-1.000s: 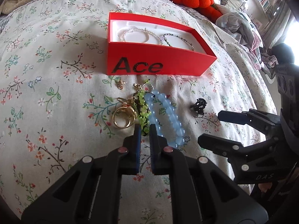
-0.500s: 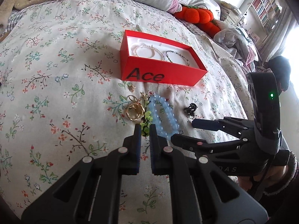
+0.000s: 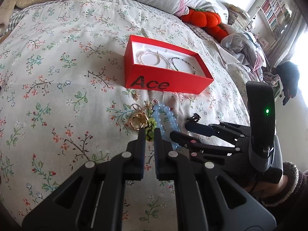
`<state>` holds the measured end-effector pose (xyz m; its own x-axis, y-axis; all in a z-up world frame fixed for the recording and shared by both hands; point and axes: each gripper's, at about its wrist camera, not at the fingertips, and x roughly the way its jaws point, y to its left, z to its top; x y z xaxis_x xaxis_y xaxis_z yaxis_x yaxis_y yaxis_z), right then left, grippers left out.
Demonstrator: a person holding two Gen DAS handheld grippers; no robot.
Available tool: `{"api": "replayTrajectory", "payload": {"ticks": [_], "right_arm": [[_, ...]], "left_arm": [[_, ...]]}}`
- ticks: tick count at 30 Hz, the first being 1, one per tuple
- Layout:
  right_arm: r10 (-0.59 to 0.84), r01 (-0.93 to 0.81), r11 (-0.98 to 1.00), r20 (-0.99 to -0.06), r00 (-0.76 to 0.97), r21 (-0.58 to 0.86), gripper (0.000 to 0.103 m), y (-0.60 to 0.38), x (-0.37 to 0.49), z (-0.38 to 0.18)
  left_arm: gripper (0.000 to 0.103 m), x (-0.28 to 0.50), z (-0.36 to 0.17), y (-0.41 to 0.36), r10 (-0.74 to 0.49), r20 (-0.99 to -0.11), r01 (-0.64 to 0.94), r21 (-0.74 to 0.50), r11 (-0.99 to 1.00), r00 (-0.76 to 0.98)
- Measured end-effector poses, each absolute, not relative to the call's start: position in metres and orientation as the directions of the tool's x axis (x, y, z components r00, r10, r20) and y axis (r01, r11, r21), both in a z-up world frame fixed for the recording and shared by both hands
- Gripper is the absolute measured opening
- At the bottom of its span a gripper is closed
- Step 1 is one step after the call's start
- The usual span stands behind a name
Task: Organize jewelry
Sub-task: 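Grasp the green beaded bracelet with the left tool while the right tool grasps the blue bead bracelet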
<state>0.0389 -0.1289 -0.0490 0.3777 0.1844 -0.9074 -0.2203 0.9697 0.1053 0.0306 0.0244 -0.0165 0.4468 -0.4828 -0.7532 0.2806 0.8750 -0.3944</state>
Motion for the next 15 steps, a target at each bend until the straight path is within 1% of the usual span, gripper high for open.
{"api": "replayTrajectory", "payload": {"ticks": [3, 5, 6, 7, 11, 15], "right_arm": [[0.158, -0.249, 0.967, -0.907, 0.391, 0.061, 0.029, -0.124, 0.039, -0.050], [0.159, -0.257, 0.965, -0.908, 0.388, 0.059, 0.022, -0.124, 0.040, -0.049], [0.162, -0.266, 0.962, -0.909, 0.384, 0.059, 0.014, -0.123, 0.042, -0.048], [0.169, -0.271, 0.960, -0.910, 0.380, 0.065, 0.012, -0.123, 0.043, -0.047], [0.201, -0.260, 0.959, -0.911, 0.360, 0.109, 0.012, -0.128, 0.047, -0.041], [0.235, -0.250, 0.957, -0.896, 0.378, 0.146, 0.012, -0.135, 0.046, -0.024]], "left_arm": [[0.009, 0.032, -0.012, 0.024, -0.498, -0.743, 0.281, -0.412, 0.867, 0.447], [0.009, 0.033, -0.009, 0.023, -0.514, -0.733, 0.282, -0.430, 0.857, 0.445], [0.009, 0.032, -0.007, 0.023, -0.518, -0.729, 0.283, -0.434, 0.855, 0.448], [0.009, 0.032, -0.004, 0.022, -0.519, -0.725, 0.285, -0.434, 0.854, 0.453], [0.009, 0.033, 0.007, 0.024, -0.524, -0.707, 0.289, -0.437, 0.852, 0.476], [0.009, 0.037, 0.021, 0.027, -0.538, -0.680, 0.292, -0.453, 0.843, 0.498]]}}
